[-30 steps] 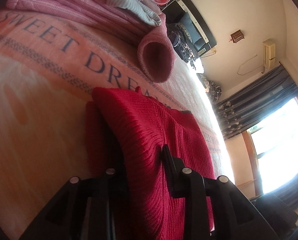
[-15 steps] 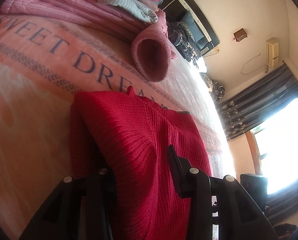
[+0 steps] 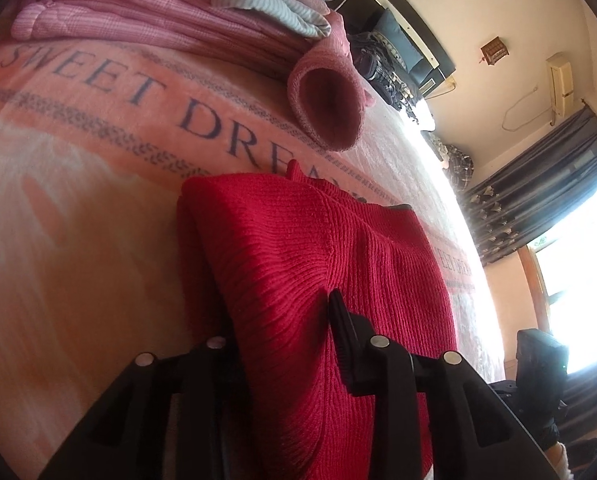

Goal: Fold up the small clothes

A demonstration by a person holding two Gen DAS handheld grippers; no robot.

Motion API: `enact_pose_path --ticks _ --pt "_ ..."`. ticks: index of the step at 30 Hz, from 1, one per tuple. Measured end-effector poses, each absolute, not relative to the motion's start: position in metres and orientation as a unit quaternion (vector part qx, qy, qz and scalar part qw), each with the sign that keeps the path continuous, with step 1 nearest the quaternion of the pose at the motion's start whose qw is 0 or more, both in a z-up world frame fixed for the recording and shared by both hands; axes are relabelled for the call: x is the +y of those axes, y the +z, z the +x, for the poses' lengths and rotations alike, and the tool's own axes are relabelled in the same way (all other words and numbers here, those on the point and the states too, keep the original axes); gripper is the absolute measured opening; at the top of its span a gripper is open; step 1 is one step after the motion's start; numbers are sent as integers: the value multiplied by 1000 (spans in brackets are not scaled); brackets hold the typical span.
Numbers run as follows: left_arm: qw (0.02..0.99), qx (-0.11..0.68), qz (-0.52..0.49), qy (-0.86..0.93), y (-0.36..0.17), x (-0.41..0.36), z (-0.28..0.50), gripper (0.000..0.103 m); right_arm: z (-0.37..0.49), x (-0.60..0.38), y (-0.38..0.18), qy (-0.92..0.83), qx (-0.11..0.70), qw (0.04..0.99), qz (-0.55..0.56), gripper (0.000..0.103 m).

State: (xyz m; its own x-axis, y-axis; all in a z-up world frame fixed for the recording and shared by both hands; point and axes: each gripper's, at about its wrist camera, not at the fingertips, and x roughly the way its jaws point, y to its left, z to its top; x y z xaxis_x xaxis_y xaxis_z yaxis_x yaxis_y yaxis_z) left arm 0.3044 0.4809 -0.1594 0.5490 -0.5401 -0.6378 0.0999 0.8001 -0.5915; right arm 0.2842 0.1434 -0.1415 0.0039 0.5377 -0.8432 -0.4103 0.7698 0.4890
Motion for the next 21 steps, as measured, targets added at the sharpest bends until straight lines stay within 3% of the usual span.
enact_pose_path --ticks 2,9,13,14,16,17,21 --pt "838 428 -271 -200 -158 488 300 49 297 136 -131 333 605 719 73 37" --pt "829 411 -329 -190 -164 511 312 49 384 131 -120 273 571 759 156 53" --pt "831 407 -327 -193 -169 510 324 48 420 137 -136 244 582 759 164 54" --pt "831 408 -324 -193 -171 508 327 47 427 139 -142 243 585 755 169 52" --pt "835 407 -314 -197 -171 501 331 45 439 141 -147 250 582 753 178 26" --pt "838 407 -306 -197 -170 498 332 42 443 142 -146 256 577 754 182 6" --pt "863 373 -251 -230 -155 487 319 35 434 139 -124 283 512 794 164 2"
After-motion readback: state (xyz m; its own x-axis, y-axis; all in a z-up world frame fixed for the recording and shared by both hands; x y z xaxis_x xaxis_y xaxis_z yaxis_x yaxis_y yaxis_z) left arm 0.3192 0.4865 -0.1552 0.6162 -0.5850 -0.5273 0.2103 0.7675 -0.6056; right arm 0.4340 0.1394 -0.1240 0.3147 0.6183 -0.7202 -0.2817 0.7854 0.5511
